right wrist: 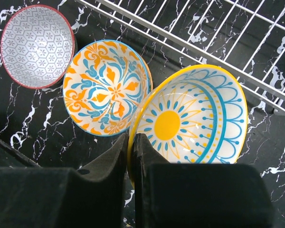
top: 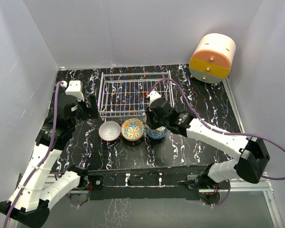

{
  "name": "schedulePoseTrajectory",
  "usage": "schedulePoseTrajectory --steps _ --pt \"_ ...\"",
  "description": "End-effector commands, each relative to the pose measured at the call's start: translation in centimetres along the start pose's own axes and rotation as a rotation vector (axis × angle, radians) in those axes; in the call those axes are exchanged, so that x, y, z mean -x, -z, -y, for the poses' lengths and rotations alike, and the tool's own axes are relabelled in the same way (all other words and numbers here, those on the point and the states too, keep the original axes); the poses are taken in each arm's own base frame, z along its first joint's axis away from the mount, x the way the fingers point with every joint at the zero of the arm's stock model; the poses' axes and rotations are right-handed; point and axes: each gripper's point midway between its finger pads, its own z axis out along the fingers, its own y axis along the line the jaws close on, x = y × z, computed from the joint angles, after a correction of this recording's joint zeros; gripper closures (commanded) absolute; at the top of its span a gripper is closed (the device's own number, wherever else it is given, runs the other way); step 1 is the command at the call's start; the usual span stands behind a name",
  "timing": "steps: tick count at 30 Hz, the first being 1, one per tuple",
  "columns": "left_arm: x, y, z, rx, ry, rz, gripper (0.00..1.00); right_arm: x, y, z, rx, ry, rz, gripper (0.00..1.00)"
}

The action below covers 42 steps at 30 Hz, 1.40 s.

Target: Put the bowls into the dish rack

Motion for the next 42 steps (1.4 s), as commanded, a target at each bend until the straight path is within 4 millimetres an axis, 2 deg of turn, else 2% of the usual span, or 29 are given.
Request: schedulePoseTrajectory --steps 1,3,5,8,11,14,18,19,25,30,34,39,42 --pt "0.3 0.6 -0.1 0.000 0.000 0.018 0.03 5.7 3.3 -2.0 0.084 -0.005 0.171 0.92" --pt "0.6 0.9 -0.2 0.000 0.000 0.023 0.03 7.7 4.8 -3.9 0.175 0.000 0.210 0.92" --pt "1.0 1.1 -0.1 -0.006 0.004 0.033 0.03 10.9 6.9 -6.0 0.267 0.002 0.279 0.92" --pt "1.6 1.6 0.0 -0.017 0.013 0.053 0.03 14.8 8.9 -8.2 0.362 0.004 0.370 0.92" --pt "2.2 2.1 0.0 -0.020 0.025 0.076 0.03 18.4 9.3 -9.4 0.433 -0.026 0.466 0.92" --pt "3.3 2.8 -0.2 -0.020 0.046 0.117 0.03 21.1 8.5 -9.5 0.530 -0.097 0.548 0.92" --pt "5.0 4.2 -0.4 -0.023 0.068 0.180 0.03 23.4 5.9 -8.8 0.624 -0.189 0.619 0.92" --pt "5.4 4.6 -0.5 -0.022 0.073 0.196 0.03 23.8 4.7 -8.8 0.642 -0.200 0.627 0.92" --pt "7.6 7.3 -1.2 -0.021 0.122 0.296 0.03 26.5 0.3 -8.8 0.734 -0.292 0.716 0.92" --pt "8.4 9.3 -2.0 -0.016 0.146 0.364 0.03 27.1 -4.3 -7.7 0.792 -0.449 0.730 0.92" --pt "8.5 10.0 -2.6 0.002 0.139 0.374 0.03 27.3 -8.0 -7.2 0.807 -0.545 0.726 0.92" --pt "8.5 10.5 -2.9 0.009 0.133 0.377 0.03 27.2 -11.5 -6.2 0.778 -0.614 0.728 0.92" --pt "8.4 10.8 -3.0 0.011 0.134 0.385 0.03 26.9 -13.0 -5.6 0.778 -0.652 0.732 0.92"
